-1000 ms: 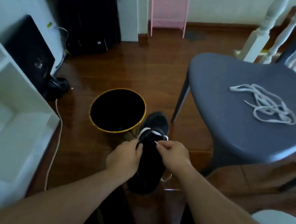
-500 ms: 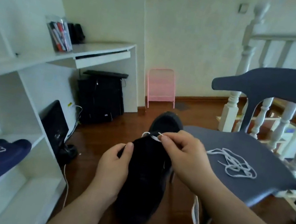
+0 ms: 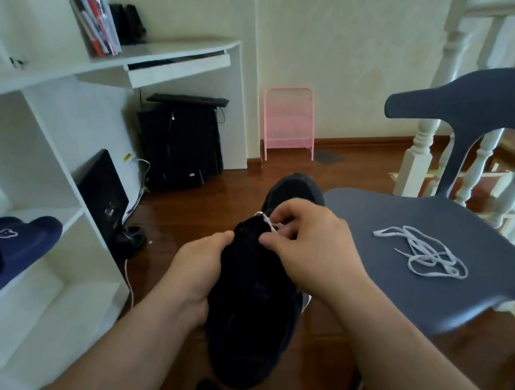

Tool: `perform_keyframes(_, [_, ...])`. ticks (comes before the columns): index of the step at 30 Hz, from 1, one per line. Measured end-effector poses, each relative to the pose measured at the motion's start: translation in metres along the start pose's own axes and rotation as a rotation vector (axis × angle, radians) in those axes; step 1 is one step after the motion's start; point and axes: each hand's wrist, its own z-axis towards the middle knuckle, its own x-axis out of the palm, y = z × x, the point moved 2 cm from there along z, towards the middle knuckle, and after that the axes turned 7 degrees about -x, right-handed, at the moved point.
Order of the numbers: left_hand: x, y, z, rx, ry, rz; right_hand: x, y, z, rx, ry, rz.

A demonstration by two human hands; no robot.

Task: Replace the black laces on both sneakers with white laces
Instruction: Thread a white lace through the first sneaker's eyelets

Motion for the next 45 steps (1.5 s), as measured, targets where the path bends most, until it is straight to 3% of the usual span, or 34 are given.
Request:
perform_keyframes(3, [-0.002, 0.001, -0.002, -0.083, 0.033, -0.049, -0.001, 0.002, 0.001, -0.009, -0.077, -0.005])
perform_keyframes(7, [-0.002, 0.001, -0.001, -0.054, 0.065, -0.042, 0.003, 0.004, 0.001, -0.034, -0.039, -0.099])
perform_keyframes(18, [-0.004, 0.005, -0.003, 0.31, 0.099, 0.13, 0.01, -0.003, 0.001, -0.018, -0.109, -0.093])
perform_keyframes(23, [-0.006, 0.01, -0.001, 0.465, 0.048, 0.201, 0.012, 0.0, -0.004, -0.044, -0.066, -0.169])
perform_keyframes(29, [-0.004, 0.014, -0.005, 0.727, -0.067, 0.39, 0.016, -0.001, -0.008, -0.05, -0.129, -0.058])
perform_keyframes(32, [-0.006, 0.016, -0.004, 0.929, -0.177, 0.576, 0.017, 0.002, -0.011, -0.081, -0.139, -0.048])
perform_keyframes(38, [-0.006, 0.014, -0.006, 1.211, -0.361, 0.715, 0.013, 0.008, -0.014, -0.182, -0.224, -0.049])
perform_keyframes(41, [-0.005, 0.015, -0.007, 1.269, -0.362, 0.724, 0.01, 0.009, -0.017, -0.165, -0.284, 0.054])
perform_keyframes(45, [-0.001, 0.019, -0.009, 1.278, -0.312, 0.703, 0.011, 0.005, -0.017, 0.008, -0.253, 0.285])
